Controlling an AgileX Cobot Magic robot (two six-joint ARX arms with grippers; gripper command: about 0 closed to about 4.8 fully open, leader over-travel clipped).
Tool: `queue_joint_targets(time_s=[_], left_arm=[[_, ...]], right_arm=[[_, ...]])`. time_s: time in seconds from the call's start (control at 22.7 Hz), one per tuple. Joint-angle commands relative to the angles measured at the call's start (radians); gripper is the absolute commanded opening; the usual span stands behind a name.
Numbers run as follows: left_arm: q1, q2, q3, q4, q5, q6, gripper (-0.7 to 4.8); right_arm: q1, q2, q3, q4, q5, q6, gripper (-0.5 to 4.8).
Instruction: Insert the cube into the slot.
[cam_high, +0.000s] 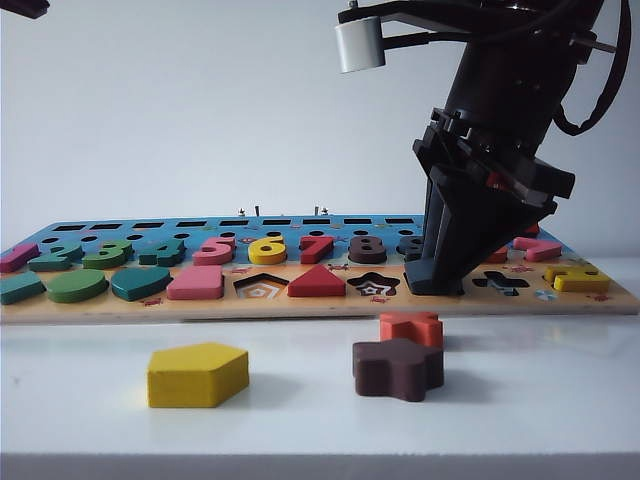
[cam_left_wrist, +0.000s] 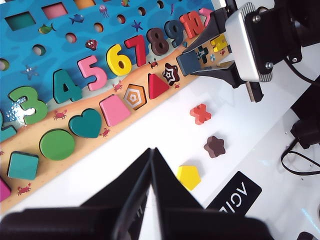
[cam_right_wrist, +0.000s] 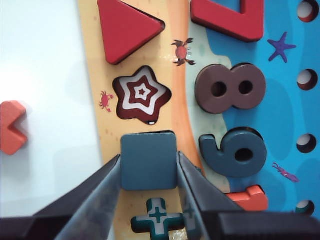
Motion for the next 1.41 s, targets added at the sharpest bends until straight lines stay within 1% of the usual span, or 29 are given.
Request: queue_joint_targets(time_s=[0.04,0.13,0.22,0.53,0.79,0.92,1.06,1.14,1.23,1.28,1.36,1.41], left_arm=[[0.000,-0.001,0.004,0.010,0.005,0.004,0.17],[0.000,-0.001,0.004,0.010,0.005,0.004,0.17],[0.000,-0.001,0.004,0.010,0.005,0.004,0.17],[0.000,-0.001,0.004,0.010,0.005,0.004,0.17],[0.000,-0.001,0.004,0.010,0.005,0.004,0.17],[0.000,-0.001,0.004,0.010,0.005,0.004,0.17],[0.000,-0.001,0.004,0.010,0.005,0.004,0.17],[0.000,-0.001,0.004,0.010,0.005,0.004,0.17],[0.000,-0.001,0.004,0.010,0.005,0.004,0.17],[0.000,-0.001,0.004,0.010,0.005,0.004,0.17],[0.000,-0.001,0.004,0.010,0.005,0.004,0.17],[0.000,-0.001,0.004,0.010,0.005,0.004,0.17]], right_arm=[[0.001,0.000,0.003,0.018,-0.027,0.018,2.08],[0.001,0.000,0.003,0.018,-0.035,0.031,2.31],[0.001,0.000,0.003,0.018,-0.035,0.041,2.39],[0.001,-0.008,0.004,0.022,-0.034,0.044,2.40],[0.001,-0.066,0.006,0.072,-0.034,0.073,2.40],[0.001,-0.123,0.006,0.124,-0.013,0.187,2.40],[0.001,-0.167,0.006,0.156,0.007,0.341,2.40],[0.000,-0.212,0.006,0.195,0.055,0.588,2.40],[0.000,-0.247,0.006,0.214,0.057,0.742,2.39],[0.000,-0.259,0.006,0.221,0.057,0.794,2.39],[0.000,-0.304,-0.004,0.250,0.057,0.859,2.39],[-0.001,-0.325,-0.014,0.268,0.056,0.858,2.39]])
